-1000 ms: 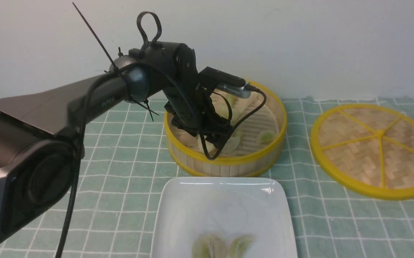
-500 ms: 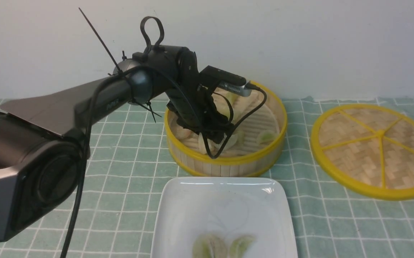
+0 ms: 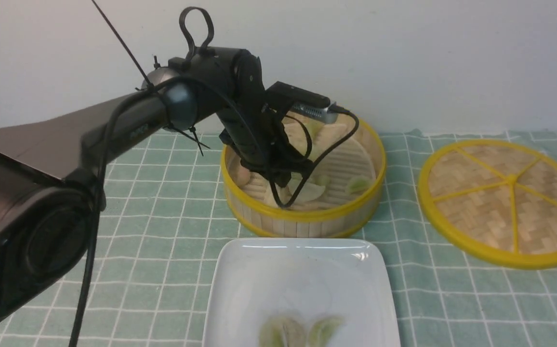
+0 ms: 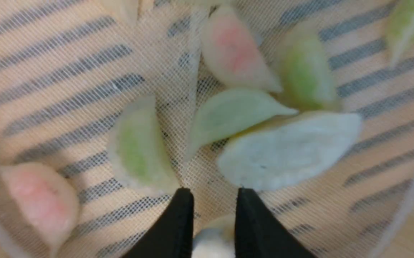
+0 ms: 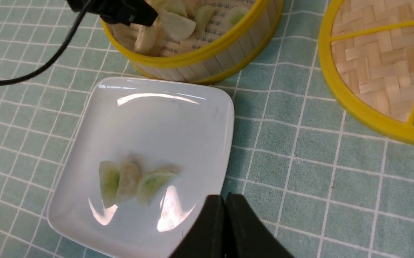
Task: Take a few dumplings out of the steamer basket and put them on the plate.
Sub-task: Use the left arm to grab a dumpling from the steamer, then use the left arm to put the dumpling into the plate
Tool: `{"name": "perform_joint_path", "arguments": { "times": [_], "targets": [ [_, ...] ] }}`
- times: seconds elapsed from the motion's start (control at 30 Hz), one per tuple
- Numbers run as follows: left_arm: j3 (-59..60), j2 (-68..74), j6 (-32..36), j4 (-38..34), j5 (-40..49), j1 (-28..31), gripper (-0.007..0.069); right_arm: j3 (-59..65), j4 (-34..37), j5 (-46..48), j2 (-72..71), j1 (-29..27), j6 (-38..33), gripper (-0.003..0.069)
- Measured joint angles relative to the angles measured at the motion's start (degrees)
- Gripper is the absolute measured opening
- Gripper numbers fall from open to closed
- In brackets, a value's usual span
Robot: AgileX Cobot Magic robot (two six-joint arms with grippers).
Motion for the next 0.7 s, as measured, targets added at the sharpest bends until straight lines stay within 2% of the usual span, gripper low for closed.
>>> {"name": "perform_joint_path", "arguments": {
  "times": [0.27,0.4,0.53,0.7],
  "targets": [
    [0.0,-6.6,0.5,-0.2,1.2,0.0,0.0122,0.0,0.0,-0.4,0.0,0.0,-0.4,-0.0013],
    [0.0,-9.6,1.2,-1.6,5.8,0.0,0.0119,0.0,0.0,-0.4,0.0,0.0,-0.7,-0.0013],
    [0.1,-12.8,2.1,-4.8,15.1,-0.3,0.0119,0.0,0.0,-0.8,0.0,0.0,-0.8,-0.0013],
    [5.1,-13.3,2.1,-5.4,16.4,-1.8,0.0118,0.0,0.0,-1.3,0.0,0.0,-0.8,-0.0013]
  ]
}}
